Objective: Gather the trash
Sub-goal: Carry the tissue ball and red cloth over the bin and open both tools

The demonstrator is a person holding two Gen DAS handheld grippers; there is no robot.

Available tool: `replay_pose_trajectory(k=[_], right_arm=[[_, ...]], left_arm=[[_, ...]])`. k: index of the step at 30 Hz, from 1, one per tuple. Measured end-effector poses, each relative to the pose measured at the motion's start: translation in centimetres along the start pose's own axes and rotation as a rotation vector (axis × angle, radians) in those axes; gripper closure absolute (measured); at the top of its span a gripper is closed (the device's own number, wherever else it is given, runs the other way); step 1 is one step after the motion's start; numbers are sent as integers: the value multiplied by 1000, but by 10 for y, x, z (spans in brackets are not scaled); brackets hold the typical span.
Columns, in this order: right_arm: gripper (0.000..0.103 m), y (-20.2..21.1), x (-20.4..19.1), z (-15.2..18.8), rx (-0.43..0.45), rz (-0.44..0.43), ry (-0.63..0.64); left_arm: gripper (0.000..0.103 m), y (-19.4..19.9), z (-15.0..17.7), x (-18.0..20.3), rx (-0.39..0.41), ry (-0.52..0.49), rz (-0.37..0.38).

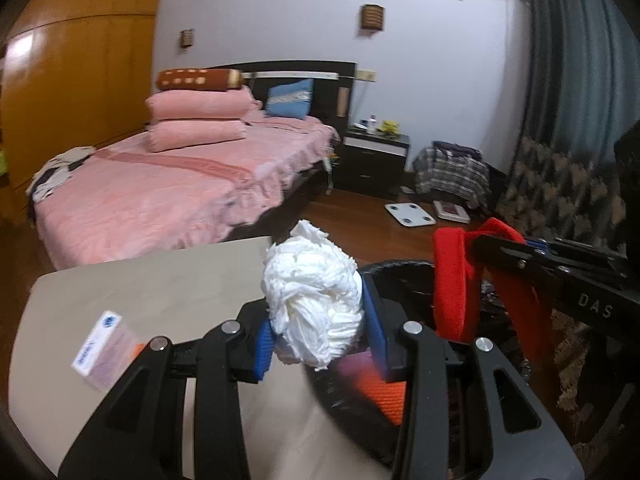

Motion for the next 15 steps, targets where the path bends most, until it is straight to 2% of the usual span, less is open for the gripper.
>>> replay_pose_trajectory(k=[7,9,10,11,12,14,15], right_arm=[[92,-4,36,0,-10,49,-2],[86,-8,45,3,-22,64,-11],[79,-10,49,3,-30,69,-12],[68,-13,54,6,-47,88,-10],[65,-16,58,9,-56,105,-7],[49,-20,68,15,-78,144,-12],[45,-21,72,18,-84,152,-24]], left_arm=[[66,-36,1,26,-10,-19,63],[60,-47,1,30,-12,-14,85],[56,-53,0,32,-18,-8,101],[38,-58,1,32,-30,-1,115],[29,-61,1,32,-37,8,121],[29,-65,4,28,-45,18,123],[29,-66,5,26,-51,22,122]])
Point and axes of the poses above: each gripper's, at about its wrist camera, not at the fingertips, and y roughly against the way its jaws point, x to its right, z to its underside, the point moved 1 cm from there along -y, roughly the way its jaws point, and after that the axes turned 1 degree about -y, right-handed, at the moved point
